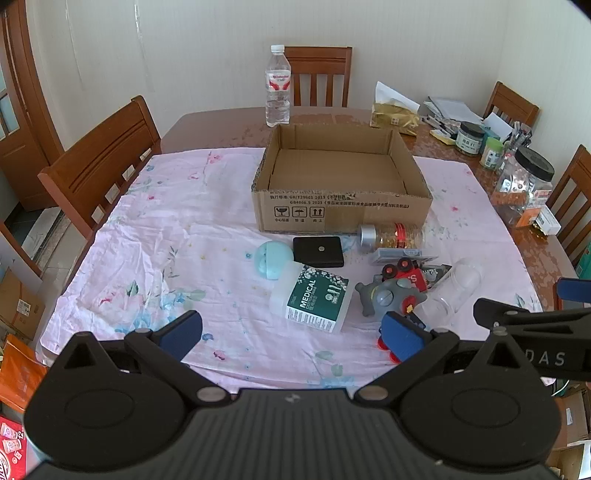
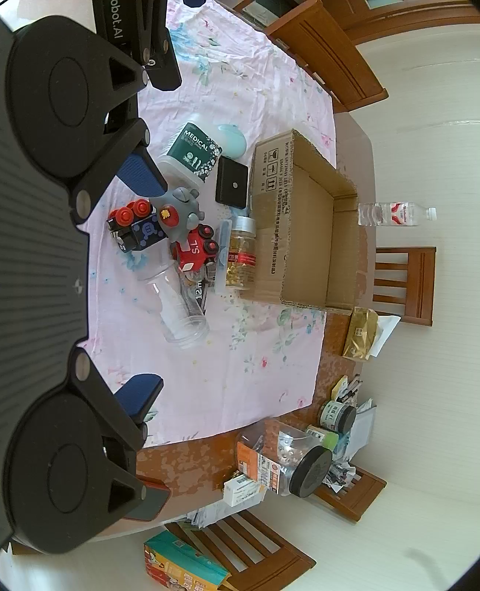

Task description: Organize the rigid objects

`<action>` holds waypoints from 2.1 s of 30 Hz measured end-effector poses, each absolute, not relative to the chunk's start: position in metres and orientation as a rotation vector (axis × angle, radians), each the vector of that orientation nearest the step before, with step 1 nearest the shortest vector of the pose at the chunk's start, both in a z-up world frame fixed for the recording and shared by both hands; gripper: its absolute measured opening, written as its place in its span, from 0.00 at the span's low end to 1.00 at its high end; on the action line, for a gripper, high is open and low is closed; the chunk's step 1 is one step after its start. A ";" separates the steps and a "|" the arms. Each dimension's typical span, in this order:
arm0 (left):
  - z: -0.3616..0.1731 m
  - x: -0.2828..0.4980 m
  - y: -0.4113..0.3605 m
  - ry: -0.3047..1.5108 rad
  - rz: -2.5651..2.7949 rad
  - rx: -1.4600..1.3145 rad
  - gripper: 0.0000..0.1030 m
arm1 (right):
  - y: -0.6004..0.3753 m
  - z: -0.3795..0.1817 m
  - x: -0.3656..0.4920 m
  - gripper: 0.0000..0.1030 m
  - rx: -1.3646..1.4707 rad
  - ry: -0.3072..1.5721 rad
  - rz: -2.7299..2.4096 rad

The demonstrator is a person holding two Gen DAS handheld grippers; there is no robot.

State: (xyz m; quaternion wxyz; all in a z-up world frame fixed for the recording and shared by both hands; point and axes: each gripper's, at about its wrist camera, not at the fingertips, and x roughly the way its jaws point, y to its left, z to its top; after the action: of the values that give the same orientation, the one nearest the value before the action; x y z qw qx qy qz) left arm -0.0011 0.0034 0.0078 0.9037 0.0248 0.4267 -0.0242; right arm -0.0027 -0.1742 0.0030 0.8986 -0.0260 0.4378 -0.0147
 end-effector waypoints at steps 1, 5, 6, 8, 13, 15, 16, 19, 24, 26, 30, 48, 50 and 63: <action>0.008 -0.001 0.004 0.882 -0.051 0.051 0.99 | -0.174 0.003 -0.003 1.00 -0.054 0.906 -0.031; 0.009 0.001 0.004 0.880 -0.051 0.049 0.99 | -0.173 0.005 -0.001 1.00 -0.058 0.902 -0.032; 0.009 0.001 0.004 0.880 -0.050 0.050 0.99 | -0.173 0.005 -0.001 1.00 -0.058 0.902 -0.033; 0.008 0.001 0.004 0.880 -0.051 0.050 0.99 | -0.174 0.005 -0.001 1.00 -0.059 0.901 -0.032; 0.008 0.001 0.004 0.880 -0.051 0.050 0.99 | -0.173 0.005 0.000 1.00 -0.058 0.900 -0.032; 0.008 0.001 0.004 0.880 -0.051 0.050 0.99 | -0.173 0.005 0.000 1.00 -0.060 0.900 -0.032; 0.008 0.001 0.004 0.881 -0.051 0.050 0.99 | -0.173 0.005 0.001 1.00 -0.060 0.900 -0.032; 0.009 0.001 0.004 0.881 -0.051 0.050 0.99 | -0.174 0.005 0.002 1.00 -0.062 0.900 -0.032; 0.007 0.006 0.004 0.878 -0.063 0.050 0.99 | -0.174 0.003 0.004 1.00 -0.068 0.889 -0.027; 0.004 0.008 0.004 0.873 -0.075 0.050 0.99 | -0.174 0.001 0.004 1.00 -0.078 0.877 -0.018; 0.000 0.008 0.006 0.862 -0.104 0.037 0.99 | -0.177 -0.002 0.003 1.00 -0.078 0.857 0.001; -0.024 0.003 0.002 0.840 -0.164 0.094 0.99 | -0.199 -0.044 -0.016 1.00 -0.093 0.844 0.108; -0.027 0.002 0.001 0.846 -0.162 0.106 1.00 | -0.200 -0.051 -0.019 1.00 -0.095 0.854 0.112; -0.050 0.022 -0.002 0.876 -0.185 0.225 1.00 | -0.210 -0.085 -0.017 1.00 -0.016 0.937 0.111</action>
State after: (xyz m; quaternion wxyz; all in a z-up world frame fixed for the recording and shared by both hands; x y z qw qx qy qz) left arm 0.0220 -0.0017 -0.0499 0.8953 0.1087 0.4226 -0.0890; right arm -0.0175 -0.2097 -0.0847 0.8907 -0.0077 0.4515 0.0534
